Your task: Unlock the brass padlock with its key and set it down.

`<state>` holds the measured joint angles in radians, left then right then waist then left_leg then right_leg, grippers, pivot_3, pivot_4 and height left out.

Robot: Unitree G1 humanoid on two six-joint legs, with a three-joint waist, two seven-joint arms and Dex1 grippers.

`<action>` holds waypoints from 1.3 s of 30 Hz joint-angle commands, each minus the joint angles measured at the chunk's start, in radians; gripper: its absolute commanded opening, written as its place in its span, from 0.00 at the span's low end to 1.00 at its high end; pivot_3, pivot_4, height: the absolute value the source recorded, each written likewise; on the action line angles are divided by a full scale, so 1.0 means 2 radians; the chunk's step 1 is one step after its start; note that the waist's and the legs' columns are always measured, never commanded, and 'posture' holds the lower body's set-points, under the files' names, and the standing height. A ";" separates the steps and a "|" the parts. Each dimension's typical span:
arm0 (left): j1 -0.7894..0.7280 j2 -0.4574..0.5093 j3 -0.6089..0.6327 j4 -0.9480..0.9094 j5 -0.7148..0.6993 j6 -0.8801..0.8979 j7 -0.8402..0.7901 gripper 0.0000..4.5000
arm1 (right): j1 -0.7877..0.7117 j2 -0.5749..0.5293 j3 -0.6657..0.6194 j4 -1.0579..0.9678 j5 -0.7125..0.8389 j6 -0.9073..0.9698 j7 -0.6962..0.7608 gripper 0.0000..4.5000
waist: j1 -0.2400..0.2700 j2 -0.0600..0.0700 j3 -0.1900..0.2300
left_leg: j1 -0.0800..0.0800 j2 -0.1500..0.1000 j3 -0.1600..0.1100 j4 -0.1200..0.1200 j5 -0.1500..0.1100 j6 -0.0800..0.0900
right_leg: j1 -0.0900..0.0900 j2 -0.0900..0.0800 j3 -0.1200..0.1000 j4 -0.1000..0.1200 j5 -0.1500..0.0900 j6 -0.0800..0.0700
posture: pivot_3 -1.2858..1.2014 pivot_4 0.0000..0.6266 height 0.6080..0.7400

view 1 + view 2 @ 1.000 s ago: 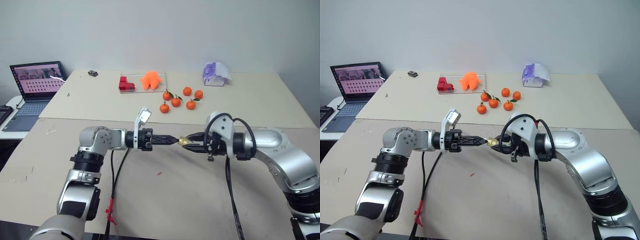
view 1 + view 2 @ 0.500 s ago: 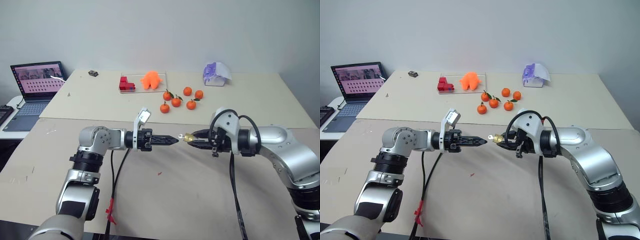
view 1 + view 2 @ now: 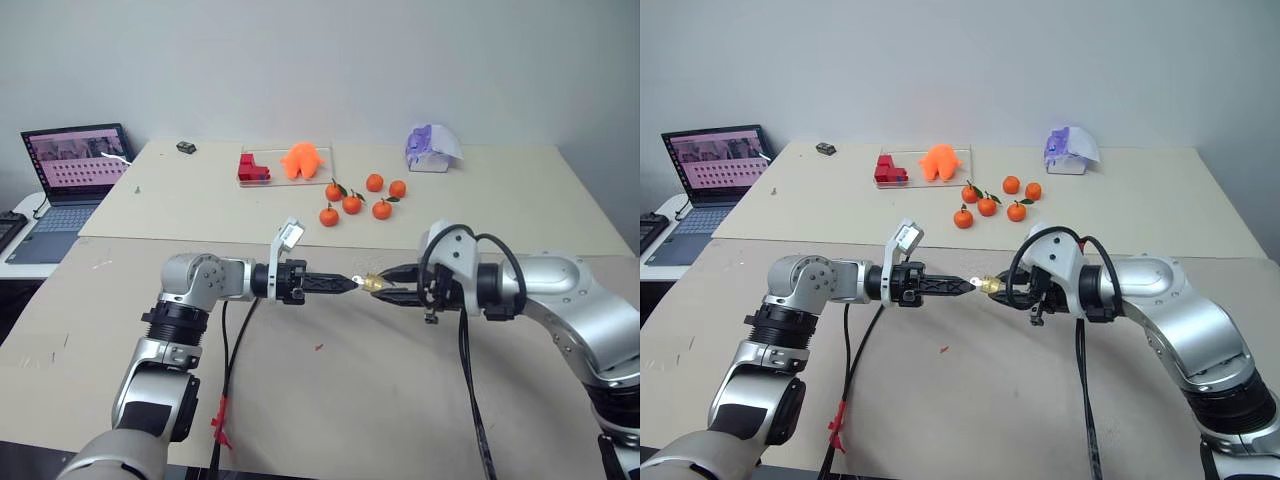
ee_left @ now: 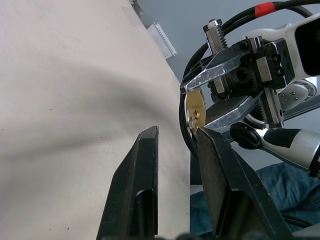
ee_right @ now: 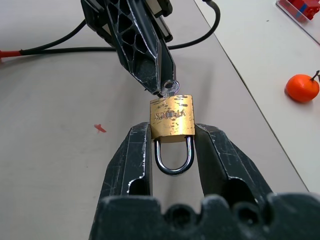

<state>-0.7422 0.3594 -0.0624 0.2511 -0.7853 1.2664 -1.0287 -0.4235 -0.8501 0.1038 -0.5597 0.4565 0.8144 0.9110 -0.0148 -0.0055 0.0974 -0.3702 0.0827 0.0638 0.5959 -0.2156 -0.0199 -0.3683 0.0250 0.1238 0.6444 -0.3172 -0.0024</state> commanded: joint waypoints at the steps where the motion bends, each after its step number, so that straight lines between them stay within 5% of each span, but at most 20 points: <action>1: -0.014 0.003 0.004 -0.007 -0.004 -0.004 -0.007 0.28 | 0.000 0.002 -0.009 -0.010 0.006 -0.006 -0.004 0.19 | 0.000 0.000 0.000 | 0.000 0.000 0.000 0.000 0.000 0.000 | 0.000 0.000 0.000 0.000 0.000 0.000 | 0.52 0.24 0.68; 20: -0.009 0.007 -0.011 -0.018 -0.003 -0.004 -0.025 0.28 | -0.012 -0.001 -0.012 -0.009 0.007 -0.001 -0.003 0.19 | 0.000 0.001 0.000 | 0.000 0.000 0.000 -0.001 0.001 0.001 | 0.000 0.000 0.000 0.000 0.000 0.000 | 0.52 0.24 0.68; 25: -0.008 0.010 -0.017 -0.024 -0.010 0.001 -0.038 0.00 | -0.012 -0.003 -0.010 -0.010 0.005 -0.001 -0.003 0.19 | -0.001 0.001 0.000 | 0.000 0.000 0.000 -0.001 0.001 0.001 | 0.000 0.000 0.000 0.000 0.000 0.000 | 0.52 0.24 0.68; 39: -0.007 0.013 -0.015 -0.029 -0.008 0.001 -0.042 0.00 | -0.008 -0.004 -0.007 -0.013 0.006 0.001 -0.001 0.19 | 0.000 0.001 0.000 | 0.000 0.000 0.000 -0.001 0.001 0.001 | 0.000 0.000 0.000 -0.001 0.000 0.000 | 0.52 0.24 0.68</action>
<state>-0.7460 0.3799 -0.1062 0.2123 -0.7875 1.2703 -1.1065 -0.4260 -0.8509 0.1056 -0.5580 0.4557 0.8151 0.9108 -0.0156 -0.0039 0.0964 -0.3702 0.0826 0.0637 0.5943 -0.2146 -0.0181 -0.3684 0.0251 0.1239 0.6432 -0.3175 -0.0020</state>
